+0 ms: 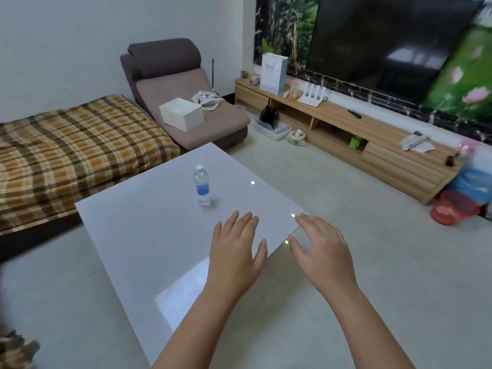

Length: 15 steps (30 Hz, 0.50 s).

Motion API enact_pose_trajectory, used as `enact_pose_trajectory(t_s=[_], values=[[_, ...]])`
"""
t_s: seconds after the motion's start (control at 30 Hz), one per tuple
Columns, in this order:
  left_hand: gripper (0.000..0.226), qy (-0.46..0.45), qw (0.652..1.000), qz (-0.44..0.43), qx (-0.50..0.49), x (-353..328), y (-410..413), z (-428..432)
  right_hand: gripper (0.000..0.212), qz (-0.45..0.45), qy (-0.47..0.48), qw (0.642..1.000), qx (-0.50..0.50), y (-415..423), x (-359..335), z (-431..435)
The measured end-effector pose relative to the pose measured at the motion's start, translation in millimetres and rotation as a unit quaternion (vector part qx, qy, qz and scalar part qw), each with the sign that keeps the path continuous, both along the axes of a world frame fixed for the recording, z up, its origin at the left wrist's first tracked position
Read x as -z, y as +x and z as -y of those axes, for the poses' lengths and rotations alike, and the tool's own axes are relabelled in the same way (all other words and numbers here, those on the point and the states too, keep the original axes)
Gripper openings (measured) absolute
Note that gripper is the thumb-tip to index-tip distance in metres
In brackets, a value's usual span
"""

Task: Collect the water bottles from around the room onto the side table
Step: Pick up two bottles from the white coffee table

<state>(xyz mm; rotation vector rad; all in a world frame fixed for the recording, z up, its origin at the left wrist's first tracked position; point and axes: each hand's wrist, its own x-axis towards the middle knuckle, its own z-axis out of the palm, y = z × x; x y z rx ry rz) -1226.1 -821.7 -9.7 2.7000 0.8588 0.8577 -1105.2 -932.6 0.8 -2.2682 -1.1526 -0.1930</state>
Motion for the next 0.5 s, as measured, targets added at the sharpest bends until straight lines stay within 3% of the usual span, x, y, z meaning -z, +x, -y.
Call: enact_pose_trajectory(t_s=[0.2,0.5], values=[[0.044,-0.028,0.998,-0.024,-0.051,21.6,39.2,-37.4,0.039,-0.018,-0.014,0.999,-0.041,51.8,18.3,-45.8],[0.048,-0.078,0.98,-0.047,-0.176,40.1,78.6,-95.6,0.045,-0.026,-0.052,0.986,-0.155,125.6,34.3,-131.2]])
